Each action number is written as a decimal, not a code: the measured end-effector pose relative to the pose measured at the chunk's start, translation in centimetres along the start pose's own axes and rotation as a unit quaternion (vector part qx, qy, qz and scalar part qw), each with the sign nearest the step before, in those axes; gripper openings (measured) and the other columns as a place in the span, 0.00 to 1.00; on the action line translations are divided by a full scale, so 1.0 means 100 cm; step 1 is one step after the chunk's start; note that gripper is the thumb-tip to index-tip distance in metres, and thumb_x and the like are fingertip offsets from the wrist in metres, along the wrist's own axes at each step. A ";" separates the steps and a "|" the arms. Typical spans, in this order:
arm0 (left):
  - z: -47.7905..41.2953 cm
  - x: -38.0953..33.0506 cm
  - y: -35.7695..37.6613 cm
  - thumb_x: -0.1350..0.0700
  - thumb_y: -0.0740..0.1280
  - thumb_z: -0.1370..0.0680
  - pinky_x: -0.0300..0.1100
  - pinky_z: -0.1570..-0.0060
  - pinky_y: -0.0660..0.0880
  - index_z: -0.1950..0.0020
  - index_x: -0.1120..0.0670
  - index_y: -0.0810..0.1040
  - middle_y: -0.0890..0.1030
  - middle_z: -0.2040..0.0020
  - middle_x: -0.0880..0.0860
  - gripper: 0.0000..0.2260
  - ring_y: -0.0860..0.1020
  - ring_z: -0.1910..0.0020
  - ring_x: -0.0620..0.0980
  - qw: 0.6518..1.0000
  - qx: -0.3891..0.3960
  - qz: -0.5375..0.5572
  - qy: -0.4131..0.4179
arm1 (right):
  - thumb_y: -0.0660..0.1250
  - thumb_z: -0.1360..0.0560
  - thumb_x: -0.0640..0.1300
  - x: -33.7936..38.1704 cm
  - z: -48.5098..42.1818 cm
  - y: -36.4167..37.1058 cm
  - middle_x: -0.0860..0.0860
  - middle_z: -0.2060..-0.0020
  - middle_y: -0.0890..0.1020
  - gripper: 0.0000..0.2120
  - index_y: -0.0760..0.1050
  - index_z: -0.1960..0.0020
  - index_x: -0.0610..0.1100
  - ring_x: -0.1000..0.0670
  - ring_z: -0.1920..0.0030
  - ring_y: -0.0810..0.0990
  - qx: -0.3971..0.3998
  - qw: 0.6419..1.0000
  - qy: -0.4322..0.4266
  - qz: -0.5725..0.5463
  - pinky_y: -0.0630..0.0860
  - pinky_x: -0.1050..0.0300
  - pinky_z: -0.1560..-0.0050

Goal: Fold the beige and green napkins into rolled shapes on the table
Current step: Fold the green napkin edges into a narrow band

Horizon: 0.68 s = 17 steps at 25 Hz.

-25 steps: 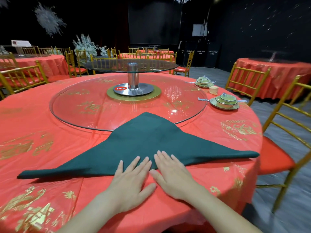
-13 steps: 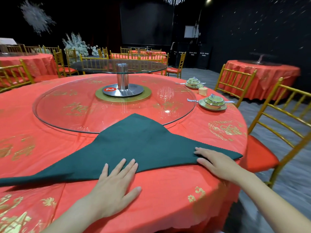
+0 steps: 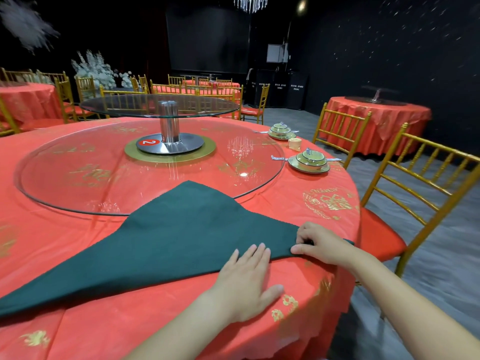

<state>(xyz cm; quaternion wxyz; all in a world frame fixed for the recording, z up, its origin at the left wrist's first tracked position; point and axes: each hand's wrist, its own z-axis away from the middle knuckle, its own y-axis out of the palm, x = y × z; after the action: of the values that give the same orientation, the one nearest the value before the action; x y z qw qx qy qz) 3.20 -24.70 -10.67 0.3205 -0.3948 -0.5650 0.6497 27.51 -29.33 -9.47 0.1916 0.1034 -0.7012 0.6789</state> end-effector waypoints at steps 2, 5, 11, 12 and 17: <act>-0.003 -0.003 0.003 0.36 0.49 0.22 0.52 0.26 0.41 0.22 0.54 0.43 0.43 0.22 0.50 0.35 0.41 0.24 0.47 1.000 0.004 -0.001 -0.016 | 0.72 0.29 0.49 -0.009 0.006 -0.009 0.54 0.59 0.74 0.13 0.69 0.67 0.52 0.54 0.56 0.73 -0.002 1.000 0.013 0.003 0.69 0.57 0.50; -0.005 -0.011 0.007 0.33 0.48 0.23 0.57 0.27 0.40 0.23 0.53 0.43 0.44 0.22 0.49 0.36 0.42 0.24 0.49 0.999 -0.001 -0.003 -0.051 | 0.70 0.27 0.48 -0.030 0.014 -0.023 0.55 0.64 0.74 0.15 0.69 0.70 0.50 0.57 0.62 0.72 -0.026 0.998 0.055 -0.019 0.69 0.58 0.54; -0.012 -0.033 0.011 0.30 0.43 0.27 0.70 0.34 0.40 0.23 0.50 0.43 0.43 0.22 0.47 0.38 0.43 0.24 0.54 0.995 -0.010 -0.007 -0.103 | 0.64 0.27 0.61 -0.027 0.001 -0.030 0.54 0.72 0.68 0.23 0.62 0.71 0.47 0.51 0.67 0.67 0.004 0.974 0.165 0.152 0.62 0.56 0.64; -0.012 -0.034 0.011 0.30 0.43 0.27 0.70 0.35 0.40 0.23 0.50 0.43 0.43 0.22 0.47 0.38 0.43 0.24 0.54 0.994 -0.011 -0.006 -0.107 | 0.64 0.27 0.61 -0.021 0.004 -0.031 0.55 0.69 0.72 0.20 0.66 0.69 0.49 0.51 0.63 0.71 -0.020 0.967 0.170 0.189 0.64 0.56 0.61; -0.014 -0.035 0.012 0.31 0.45 0.26 0.71 0.36 0.40 0.23 0.48 0.43 0.43 0.22 0.46 0.36 0.43 0.24 0.55 0.994 -0.021 0.002 -0.108 | 0.48 0.27 0.64 0.048 0.029 0.025 0.52 0.33 0.73 0.33 0.72 0.34 0.45 0.51 0.31 0.68 -0.192 0.979 -0.006 0.066 0.57 0.56 0.30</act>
<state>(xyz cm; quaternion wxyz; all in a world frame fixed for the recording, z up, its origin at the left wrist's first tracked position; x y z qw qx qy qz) 6.15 -27.25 -11.35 0.2480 -0.3300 -0.6094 0.6769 21.79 -31.53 -9.85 0.1588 0.0224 -0.8250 0.5420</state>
